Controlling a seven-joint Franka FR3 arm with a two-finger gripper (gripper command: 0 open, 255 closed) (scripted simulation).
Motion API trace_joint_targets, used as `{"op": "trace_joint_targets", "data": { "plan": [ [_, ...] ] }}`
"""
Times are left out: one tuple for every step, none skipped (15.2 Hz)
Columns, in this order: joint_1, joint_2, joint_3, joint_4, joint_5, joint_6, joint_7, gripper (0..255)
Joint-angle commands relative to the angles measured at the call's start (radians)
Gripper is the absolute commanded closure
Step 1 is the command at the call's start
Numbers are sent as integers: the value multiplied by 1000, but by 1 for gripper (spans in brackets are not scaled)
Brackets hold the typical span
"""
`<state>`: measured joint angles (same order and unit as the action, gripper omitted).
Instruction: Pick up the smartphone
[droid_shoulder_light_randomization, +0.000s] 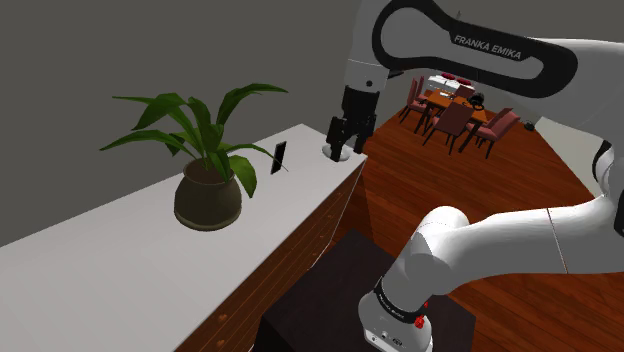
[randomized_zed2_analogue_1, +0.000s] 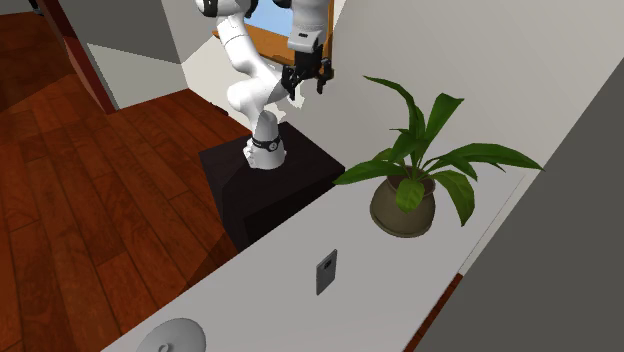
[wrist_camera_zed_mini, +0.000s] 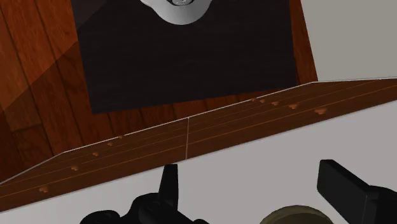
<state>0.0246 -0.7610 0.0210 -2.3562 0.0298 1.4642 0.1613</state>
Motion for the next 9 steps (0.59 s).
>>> {"op": "trace_joint_targets", "data": {
  "plan": [
    [0, 0, 0, 0, 0, 0, 0, 0],
    [-9, 31, 7, 3, 6, 31, 29, 0],
    [-19, 63, 14, 8, 12, 61, 58, 0],
    [-28, 96, 21, 14, 17, 91, 86, 0],
    [-38, 129, 26, 22, 21, 120, 114, 0],
    [-47, 162, 32, 30, 24, 148, 142, 0],
    [-56, 196, 37, 40, 27, 175, 170, 0],
    [-65, 230, 41, 51, 29, 202, 198, 0],
    [-74, 265, 45, 64, 31, 227, 225, 0]
  ]
}}
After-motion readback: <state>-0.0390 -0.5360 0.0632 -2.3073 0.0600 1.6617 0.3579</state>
